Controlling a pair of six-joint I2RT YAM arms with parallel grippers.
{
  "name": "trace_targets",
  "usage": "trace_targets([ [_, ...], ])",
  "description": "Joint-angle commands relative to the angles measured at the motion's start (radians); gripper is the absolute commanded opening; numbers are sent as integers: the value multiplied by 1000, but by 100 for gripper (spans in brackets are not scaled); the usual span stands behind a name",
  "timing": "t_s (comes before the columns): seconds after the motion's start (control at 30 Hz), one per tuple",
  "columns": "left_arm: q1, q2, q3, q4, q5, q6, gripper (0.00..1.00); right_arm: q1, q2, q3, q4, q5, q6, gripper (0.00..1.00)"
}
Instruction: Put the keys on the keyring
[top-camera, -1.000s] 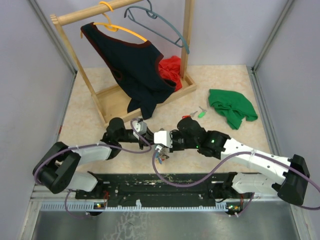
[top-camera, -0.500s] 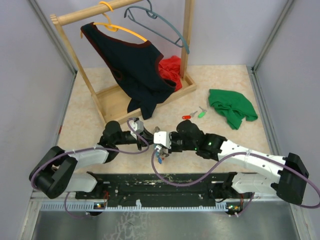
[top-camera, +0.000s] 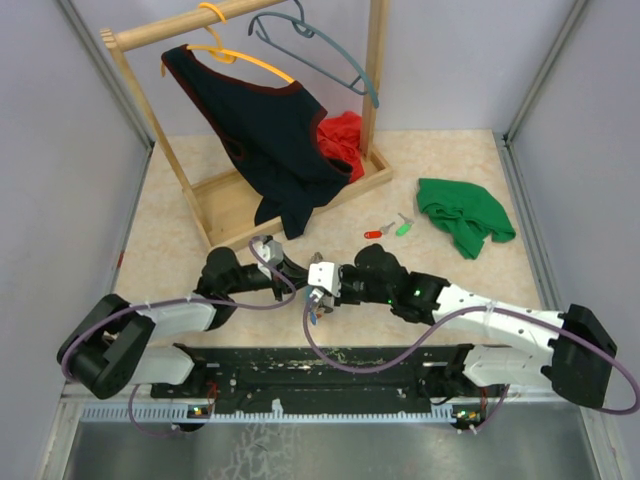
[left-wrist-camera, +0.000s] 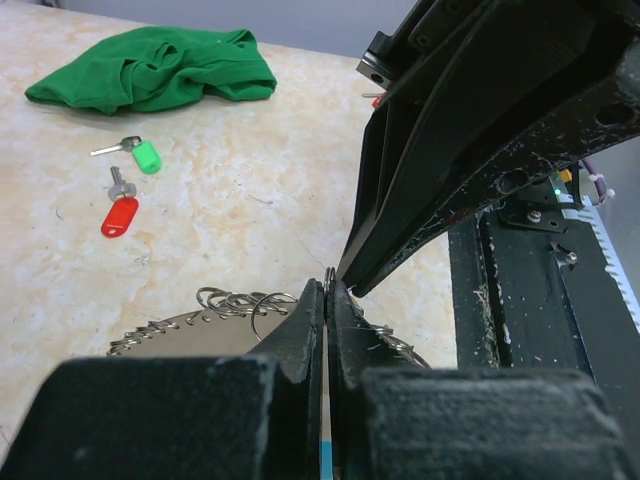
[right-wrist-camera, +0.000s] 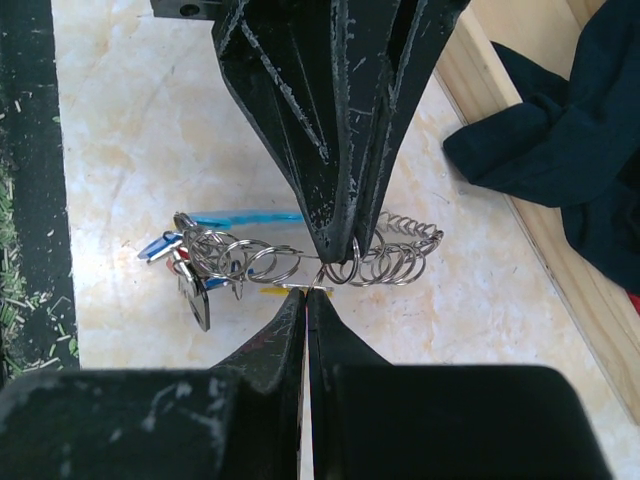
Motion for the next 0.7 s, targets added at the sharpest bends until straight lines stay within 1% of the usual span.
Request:
trace_targets([
  [0.0, 6, -30, -11, 109, -40, -16, 2, 7, -40, -2, 31, 6, 26, 0],
  [0.1, 7, -23, -29, 122, -36, -19, 12, 7, -53, 25, 12, 22, 2, 0],
  [0.2, 8, -17, -45, 132, -23, -20, 20, 7, -45, 72, -35, 14, -29, 0],
  [0.43, 6, 8, -46, 141, 26, -7, 29, 8, -12, 147, -114, -15, -86, 0],
  [0.67, 6, 38, -21, 109, 117, 16, 35, 7, 6, 180, -172, -21, -112, 0],
])
